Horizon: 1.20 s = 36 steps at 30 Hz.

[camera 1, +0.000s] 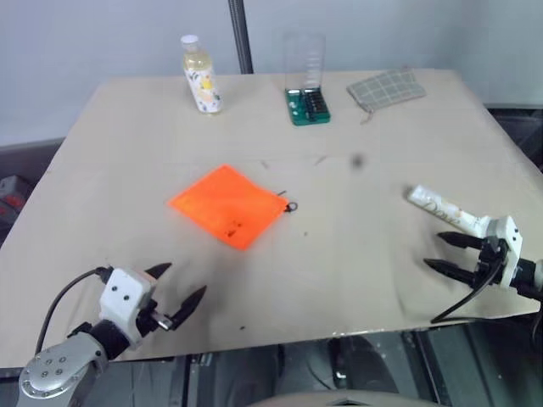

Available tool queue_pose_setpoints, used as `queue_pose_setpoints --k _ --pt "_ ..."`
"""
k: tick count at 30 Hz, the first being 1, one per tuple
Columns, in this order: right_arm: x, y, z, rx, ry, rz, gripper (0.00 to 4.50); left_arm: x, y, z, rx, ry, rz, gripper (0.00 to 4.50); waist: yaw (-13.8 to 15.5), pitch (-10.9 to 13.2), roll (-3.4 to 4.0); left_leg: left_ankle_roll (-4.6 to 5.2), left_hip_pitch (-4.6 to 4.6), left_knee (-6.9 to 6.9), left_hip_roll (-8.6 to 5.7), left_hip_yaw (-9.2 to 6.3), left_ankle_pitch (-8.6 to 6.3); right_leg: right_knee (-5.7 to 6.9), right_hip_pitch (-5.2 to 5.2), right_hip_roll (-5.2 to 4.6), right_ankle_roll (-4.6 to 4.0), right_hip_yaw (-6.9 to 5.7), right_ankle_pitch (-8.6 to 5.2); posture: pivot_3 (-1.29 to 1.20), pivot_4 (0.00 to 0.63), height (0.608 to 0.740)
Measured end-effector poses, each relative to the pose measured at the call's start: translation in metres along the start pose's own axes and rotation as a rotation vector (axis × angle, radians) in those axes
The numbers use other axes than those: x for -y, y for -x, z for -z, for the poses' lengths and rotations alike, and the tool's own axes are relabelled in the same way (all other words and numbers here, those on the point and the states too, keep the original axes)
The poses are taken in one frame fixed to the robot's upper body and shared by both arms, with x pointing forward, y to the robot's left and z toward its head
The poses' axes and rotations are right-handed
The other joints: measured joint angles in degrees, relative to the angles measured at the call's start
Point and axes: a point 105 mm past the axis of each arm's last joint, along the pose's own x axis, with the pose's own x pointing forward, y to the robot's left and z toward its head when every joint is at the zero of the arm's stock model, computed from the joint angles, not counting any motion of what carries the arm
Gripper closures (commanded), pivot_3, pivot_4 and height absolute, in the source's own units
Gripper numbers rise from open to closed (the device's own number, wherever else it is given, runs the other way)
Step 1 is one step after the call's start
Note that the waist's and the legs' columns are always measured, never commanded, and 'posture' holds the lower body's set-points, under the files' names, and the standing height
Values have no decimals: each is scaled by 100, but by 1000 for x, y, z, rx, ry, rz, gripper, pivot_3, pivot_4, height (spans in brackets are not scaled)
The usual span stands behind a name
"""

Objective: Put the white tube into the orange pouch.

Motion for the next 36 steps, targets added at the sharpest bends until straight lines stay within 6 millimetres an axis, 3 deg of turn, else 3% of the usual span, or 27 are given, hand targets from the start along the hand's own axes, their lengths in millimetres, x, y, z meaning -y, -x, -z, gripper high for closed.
queue_pose_setpoints --k 6,11,23,30,36 --pt "-14 13 11 -60 6 -14 37 6 2 1 3 23 27 0 21 1 2 0 -2 -1 -1 1 -1 -1 0 -2 0 1 0 0 150 740" --pt "-12 17 7 -48 19 18 37 2 -5 -10 49 2 29 0 6 0 -1 1 5 6 0 1 -1 7 4 0 0 1 0 0 150 740" --pt "-17 15 2 -29 19 16 37 16 -19 -14 74 22 81 0 10 0 0 1 2 4 0 2 0 5 2 1 1 3 0 0 150 740" --pt "-15 13 -7 2 27 13 37 47 -63 -41 122 -176 93 0 39 0 2 1 4 5 -6 -2 0 8 6 5 1 3 1 0 150 740" --pt "-18 13 -6 4 14 7 37 42 -93 -70 200 -390 -125 0 44 -2 2 1 4 4 -9 0 0 8 6 3 2 8 11 0 150 740"
